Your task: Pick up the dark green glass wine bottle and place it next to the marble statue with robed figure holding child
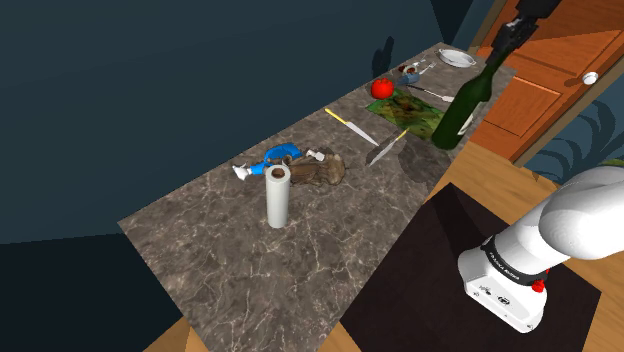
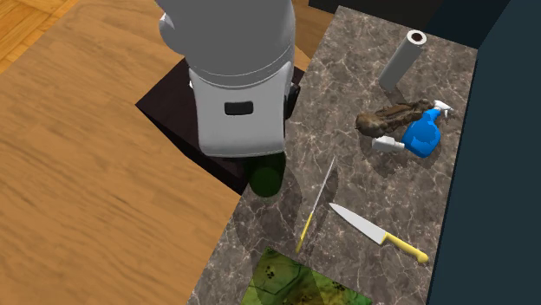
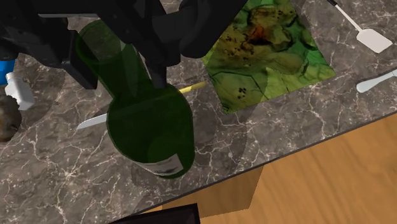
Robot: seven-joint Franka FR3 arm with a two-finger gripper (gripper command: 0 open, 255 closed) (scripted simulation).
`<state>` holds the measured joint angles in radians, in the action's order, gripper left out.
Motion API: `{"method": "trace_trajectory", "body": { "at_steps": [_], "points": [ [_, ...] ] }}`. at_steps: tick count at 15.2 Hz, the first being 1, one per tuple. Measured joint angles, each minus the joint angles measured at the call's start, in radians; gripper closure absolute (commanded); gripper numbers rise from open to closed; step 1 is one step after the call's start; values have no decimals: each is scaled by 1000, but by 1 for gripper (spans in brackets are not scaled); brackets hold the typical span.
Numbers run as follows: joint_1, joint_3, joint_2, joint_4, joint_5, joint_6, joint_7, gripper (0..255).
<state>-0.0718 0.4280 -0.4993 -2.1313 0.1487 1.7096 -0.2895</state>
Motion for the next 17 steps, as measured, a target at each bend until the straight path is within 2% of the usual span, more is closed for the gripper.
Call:
{"method": "trace_trajectory", "body": {
  "at_steps": [17],
  "points": [
    [19,-12,63,282,-29,-222,-10,255]
  ]
}}
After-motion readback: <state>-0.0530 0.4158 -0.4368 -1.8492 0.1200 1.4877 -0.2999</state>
